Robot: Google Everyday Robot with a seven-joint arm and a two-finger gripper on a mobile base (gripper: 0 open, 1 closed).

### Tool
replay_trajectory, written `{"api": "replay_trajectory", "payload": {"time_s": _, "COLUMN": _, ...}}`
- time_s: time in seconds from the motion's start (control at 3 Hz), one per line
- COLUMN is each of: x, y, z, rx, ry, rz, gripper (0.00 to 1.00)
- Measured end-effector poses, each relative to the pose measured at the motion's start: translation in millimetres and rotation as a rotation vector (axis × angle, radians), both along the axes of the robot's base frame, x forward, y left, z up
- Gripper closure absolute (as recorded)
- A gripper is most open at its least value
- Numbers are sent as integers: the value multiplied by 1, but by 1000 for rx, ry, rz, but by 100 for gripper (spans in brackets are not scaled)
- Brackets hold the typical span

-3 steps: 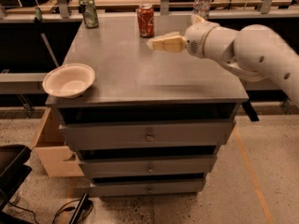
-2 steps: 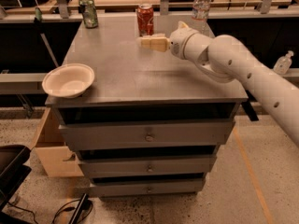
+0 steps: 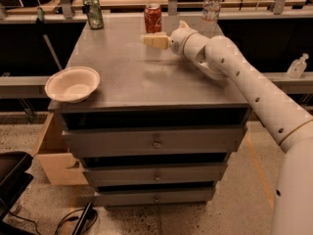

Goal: Move coke can near paper bowl

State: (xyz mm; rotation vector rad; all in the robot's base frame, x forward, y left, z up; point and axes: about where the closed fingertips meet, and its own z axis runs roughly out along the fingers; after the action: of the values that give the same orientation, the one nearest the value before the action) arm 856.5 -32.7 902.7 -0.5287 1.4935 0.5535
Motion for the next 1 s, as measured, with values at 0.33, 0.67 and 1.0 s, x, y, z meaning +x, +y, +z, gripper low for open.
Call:
{"api": "replay_trajectory", "payload": {"time_s": 0.33, "x": 32, "y": 0, "z": 12, "rx": -64, "ry": -13, "rz": 16, "gripper": 0}}
{"api": "replay_trajectory", "payload": {"time_s": 0.67, "x": 58, "y": -9, "z": 24, "rx": -151, "ry": -12, "rz": 19, "gripper": 0}}
{"api": "replay_trajectory", "payload": {"time_s": 1.0, "x": 58, "y": -9, "z": 24, "rx": -151, "ry": -11, "rz": 19, "gripper": 0}}
